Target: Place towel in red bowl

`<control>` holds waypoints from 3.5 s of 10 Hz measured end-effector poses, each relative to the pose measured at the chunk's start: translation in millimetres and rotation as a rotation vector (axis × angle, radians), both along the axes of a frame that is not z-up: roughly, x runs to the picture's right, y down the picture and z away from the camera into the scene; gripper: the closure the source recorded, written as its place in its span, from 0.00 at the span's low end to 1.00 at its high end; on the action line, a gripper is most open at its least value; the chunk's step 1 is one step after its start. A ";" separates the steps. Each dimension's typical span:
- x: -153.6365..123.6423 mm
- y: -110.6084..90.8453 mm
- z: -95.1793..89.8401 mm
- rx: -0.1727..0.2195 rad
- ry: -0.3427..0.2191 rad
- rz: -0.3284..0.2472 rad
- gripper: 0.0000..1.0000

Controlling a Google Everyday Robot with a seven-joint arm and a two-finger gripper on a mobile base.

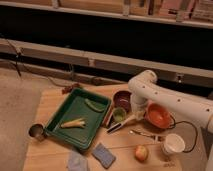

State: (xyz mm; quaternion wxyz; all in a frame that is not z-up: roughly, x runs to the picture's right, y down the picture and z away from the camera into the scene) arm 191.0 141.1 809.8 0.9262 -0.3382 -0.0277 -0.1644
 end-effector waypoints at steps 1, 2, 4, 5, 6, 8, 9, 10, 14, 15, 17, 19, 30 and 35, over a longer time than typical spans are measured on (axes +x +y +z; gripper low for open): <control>0.3 -9.4 -4.6 0.013 -0.005 -0.019 1.00; -1.6 -17.2 -8.0 0.022 -0.011 -0.031 1.00; -8.3 -33.8 -15.3 0.047 -0.027 -0.057 1.00; -10.8 -40.8 -20.9 0.059 -0.034 -0.065 1.00; -15.5 -50.1 -29.9 0.077 -0.045 -0.078 1.00; -20.3 -62.8 -47.1 0.116 -0.059 -0.088 1.00; -21.1 -72.4 -62.3 0.146 -0.064 -0.094 1.00; -21.6 -77.4 -71.2 0.165 -0.067 -0.095 1.00; -4.5 -88.0 -94.7 0.249 -0.048 -0.068 1.00; 9.6 -89.0 -93.8 0.259 -0.033 -0.040 1.00; 49.2 -89.7 -89.0 0.274 -0.013 0.018 1.00; 91.9 -92.1 -81.4 0.301 -0.004 0.088 1.00; 114.9 -116.4 -38.6 0.399 -0.073 0.174 1.00; 109.2 -140.4 -8.9 0.378 -0.078 0.148 1.00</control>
